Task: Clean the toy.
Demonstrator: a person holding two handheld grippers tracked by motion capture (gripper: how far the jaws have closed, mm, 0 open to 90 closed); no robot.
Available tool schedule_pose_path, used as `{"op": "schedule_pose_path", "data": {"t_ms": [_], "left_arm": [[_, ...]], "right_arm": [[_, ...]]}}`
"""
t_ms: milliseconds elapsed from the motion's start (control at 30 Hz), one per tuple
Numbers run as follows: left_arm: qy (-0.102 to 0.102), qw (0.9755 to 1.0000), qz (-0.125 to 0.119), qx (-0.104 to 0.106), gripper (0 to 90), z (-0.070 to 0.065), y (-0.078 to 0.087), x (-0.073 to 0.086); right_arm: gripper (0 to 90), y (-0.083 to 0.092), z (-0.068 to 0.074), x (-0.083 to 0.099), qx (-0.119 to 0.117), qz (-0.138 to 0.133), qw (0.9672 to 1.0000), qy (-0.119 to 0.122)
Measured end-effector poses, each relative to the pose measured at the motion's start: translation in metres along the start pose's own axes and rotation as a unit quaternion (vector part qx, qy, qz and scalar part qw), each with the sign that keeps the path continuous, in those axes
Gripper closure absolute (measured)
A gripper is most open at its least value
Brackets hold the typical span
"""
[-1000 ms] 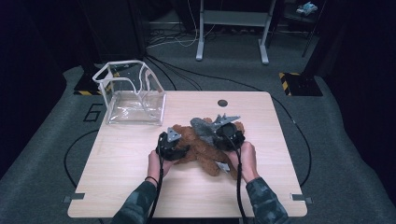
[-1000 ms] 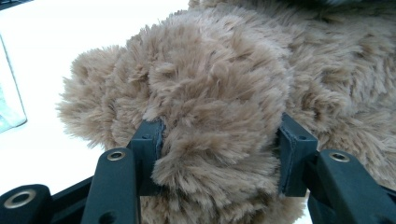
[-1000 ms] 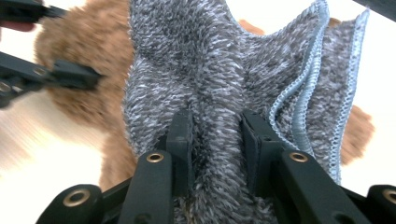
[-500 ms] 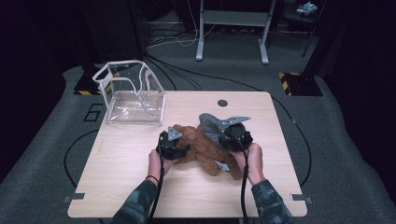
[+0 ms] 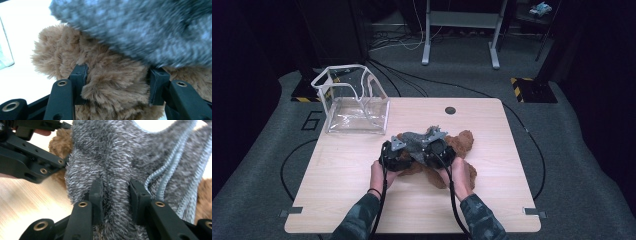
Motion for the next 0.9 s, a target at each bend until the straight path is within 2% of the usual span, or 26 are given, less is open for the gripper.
{"op": "schedule_pose_path", "data": {"t_ms": [133, 167, 300, 367, 633, 733, 833, 900], "left_arm": [[0.002, 1.0, -0.001, 0.001, 46.6, 0.0, 0.0, 0.0], [-0.001, 1.0, 0.0, 0.001, 46.6, 0.0, 0.0, 0.0], [0.002, 1.0, 0.001, 0.003, 46.6, 0.0, 0.0, 0.0], [0.002, 1.0, 0.0, 0.004, 46.6, 0.0, 0.0, 0.0], [0.004, 1.0, 0.0, 0.004, 46.6, 0.0, -0.001, -0.001], [0.004, 1.0, 0.002, 0.003, 46.6, 0.001, 0.0, -0.001], [0.009, 1.0, 0.0, 0.003, 46.6, 0.002, 0.0, 0.0], [0.009, 1.0, 0.0, 0.003, 46.7, 0.002, 0.0, 0.0]], "right_arm": [[67.8, 0.011, -0.014, 0.008, 0.003, -0.001, 1.0, -0.008], [67.8, 0.014, -0.017, 0.01, 0.005, 0.0, 0.9998, -0.017], [67.8, 0.027, -0.033, 0.018, 0.018, -0.003, 0.9994, -0.028], [67.8, 0.033, -0.042, 0.025, 0.028, -0.003, 0.9987, -0.041], [67.6, 0.043, -0.072, 0.051, 0.051, 0.008, 0.9958, -0.076], [67.4, 0.045, -0.074, 0.052, 0.053, 0.007, 0.9951, -0.083], [67.2, 0.048, -0.067, 0.043, 0.052, -0.005, 0.9958, -0.075], [67.1, 0.048, -0.06, 0.035, 0.041, -0.016, 0.9966, -0.07]]}}
Point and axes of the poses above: each handheld gripper's, and its own axes: y roughly backward along the jaws, x roughly out of its underside, z roughly to its left, the point moved 5 cm from there along -y, roughly forward along the jaws, and after that the axes turned 11 degrees about -z, right-handed, at the moved point
